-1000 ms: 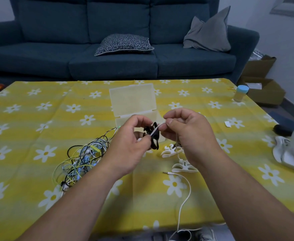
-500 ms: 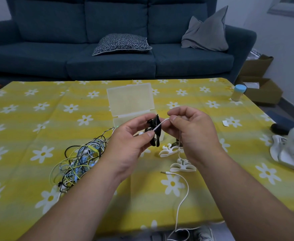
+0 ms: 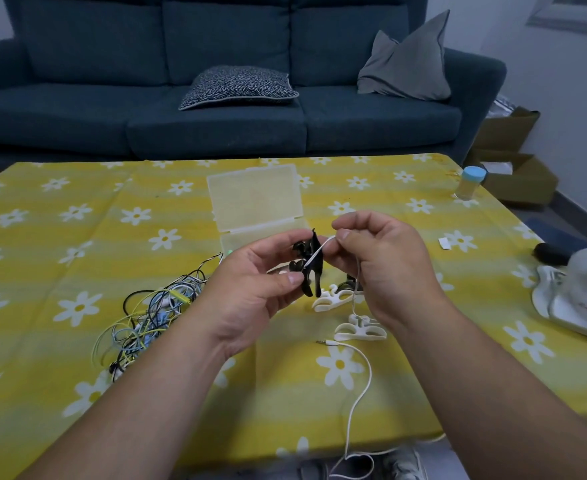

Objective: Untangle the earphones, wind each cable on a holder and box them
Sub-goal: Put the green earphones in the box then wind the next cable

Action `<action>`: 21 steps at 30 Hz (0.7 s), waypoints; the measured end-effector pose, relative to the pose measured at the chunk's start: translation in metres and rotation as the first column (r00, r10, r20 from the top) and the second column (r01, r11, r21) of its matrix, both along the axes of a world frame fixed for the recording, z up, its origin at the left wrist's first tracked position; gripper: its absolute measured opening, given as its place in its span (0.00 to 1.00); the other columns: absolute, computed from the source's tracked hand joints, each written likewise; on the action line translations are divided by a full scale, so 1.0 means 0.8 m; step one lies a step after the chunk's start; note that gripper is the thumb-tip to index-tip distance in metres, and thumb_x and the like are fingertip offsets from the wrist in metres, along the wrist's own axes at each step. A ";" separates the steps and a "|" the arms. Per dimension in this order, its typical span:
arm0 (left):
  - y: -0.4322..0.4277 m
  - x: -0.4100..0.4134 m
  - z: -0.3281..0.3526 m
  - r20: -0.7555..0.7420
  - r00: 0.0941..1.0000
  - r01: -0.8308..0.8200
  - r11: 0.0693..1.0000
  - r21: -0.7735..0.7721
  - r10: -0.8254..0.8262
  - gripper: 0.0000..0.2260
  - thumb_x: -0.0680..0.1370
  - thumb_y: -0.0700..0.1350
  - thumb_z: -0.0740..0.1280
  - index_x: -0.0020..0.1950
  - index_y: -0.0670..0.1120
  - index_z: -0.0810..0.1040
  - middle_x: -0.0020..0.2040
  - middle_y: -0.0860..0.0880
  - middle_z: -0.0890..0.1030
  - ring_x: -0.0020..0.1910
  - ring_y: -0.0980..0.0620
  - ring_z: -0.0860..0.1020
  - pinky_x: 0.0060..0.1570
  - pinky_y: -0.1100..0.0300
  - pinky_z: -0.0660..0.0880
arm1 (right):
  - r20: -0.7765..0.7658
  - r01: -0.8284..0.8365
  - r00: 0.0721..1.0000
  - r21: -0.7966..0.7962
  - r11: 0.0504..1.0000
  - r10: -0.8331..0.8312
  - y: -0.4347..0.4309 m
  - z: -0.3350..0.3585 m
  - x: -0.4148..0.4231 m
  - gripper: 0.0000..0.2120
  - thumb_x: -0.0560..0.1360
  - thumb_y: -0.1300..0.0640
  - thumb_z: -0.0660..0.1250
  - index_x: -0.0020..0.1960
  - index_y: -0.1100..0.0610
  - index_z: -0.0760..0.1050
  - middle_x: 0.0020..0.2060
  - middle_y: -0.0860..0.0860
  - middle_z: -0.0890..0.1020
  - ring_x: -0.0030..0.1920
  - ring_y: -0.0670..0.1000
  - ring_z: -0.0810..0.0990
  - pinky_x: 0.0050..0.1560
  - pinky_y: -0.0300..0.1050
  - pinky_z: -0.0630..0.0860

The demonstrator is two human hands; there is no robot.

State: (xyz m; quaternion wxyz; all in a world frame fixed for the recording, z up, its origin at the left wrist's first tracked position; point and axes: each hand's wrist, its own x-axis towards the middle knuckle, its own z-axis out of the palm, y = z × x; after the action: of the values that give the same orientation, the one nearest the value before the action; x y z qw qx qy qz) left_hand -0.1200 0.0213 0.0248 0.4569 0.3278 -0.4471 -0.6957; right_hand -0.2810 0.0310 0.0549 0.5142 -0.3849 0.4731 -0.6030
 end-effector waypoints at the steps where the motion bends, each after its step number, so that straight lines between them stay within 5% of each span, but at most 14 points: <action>1: 0.001 -0.001 -0.001 0.009 1.000 -0.007 1.000 -0.003 0.007 0.22 0.74 0.23 0.61 0.60 0.44 0.80 0.51 0.48 0.84 0.42 0.51 0.81 0.44 0.60 0.79 | -0.012 -0.001 1.000 -0.004 1.000 0.001 0.000 0.000 0.000 0.07 0.78 0.72 0.62 0.47 0.63 0.76 0.30 0.57 0.81 0.45 0.57 0.86 0.46 0.45 0.83; 8: 0.006 -0.009 -0.002 0.128 0.983 -0.117 0.986 -0.122 0.133 0.20 0.67 0.32 0.71 0.57 0.48 0.83 0.52 0.49 0.85 0.47 0.51 0.82 0.56 0.49 0.77 | -0.099 0.019 0.995 0.000 1.000 -0.019 -0.002 -0.001 0.001 0.07 0.78 0.71 0.63 0.47 0.62 0.77 0.32 0.56 0.83 0.37 0.50 0.84 0.42 0.40 0.81; 17: 0.005 -0.010 -0.004 0.319 0.899 -0.189 0.924 -0.333 0.299 0.12 0.73 0.30 0.70 0.53 0.44 0.81 0.48 0.46 0.85 0.49 0.47 0.82 0.54 0.53 0.79 | -0.113 0.026 0.993 0.005 1.000 -0.025 0.000 0.002 0.001 0.08 0.78 0.72 0.62 0.46 0.62 0.77 0.30 0.58 0.82 0.41 0.54 0.85 0.40 0.41 0.82; 21: 0.007 -0.012 -0.002 0.419 0.852 -0.120 0.897 -0.426 0.313 0.10 0.74 0.31 0.70 0.48 0.45 0.80 0.43 0.47 0.82 0.46 0.47 0.80 0.44 0.56 0.80 | -0.151 0.014 0.988 0.010 1.000 -0.012 0.001 0.002 0.001 0.07 0.77 0.72 0.63 0.46 0.62 0.77 0.28 0.56 0.81 0.40 0.54 0.85 0.39 0.41 0.82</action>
State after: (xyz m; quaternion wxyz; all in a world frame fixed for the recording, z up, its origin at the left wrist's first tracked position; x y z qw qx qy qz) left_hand -0.1292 0.0270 0.0233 0.4644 0.4420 -0.6325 -0.4346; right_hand -0.2806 0.0320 0.0565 0.4750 -0.4238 0.5164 -0.5729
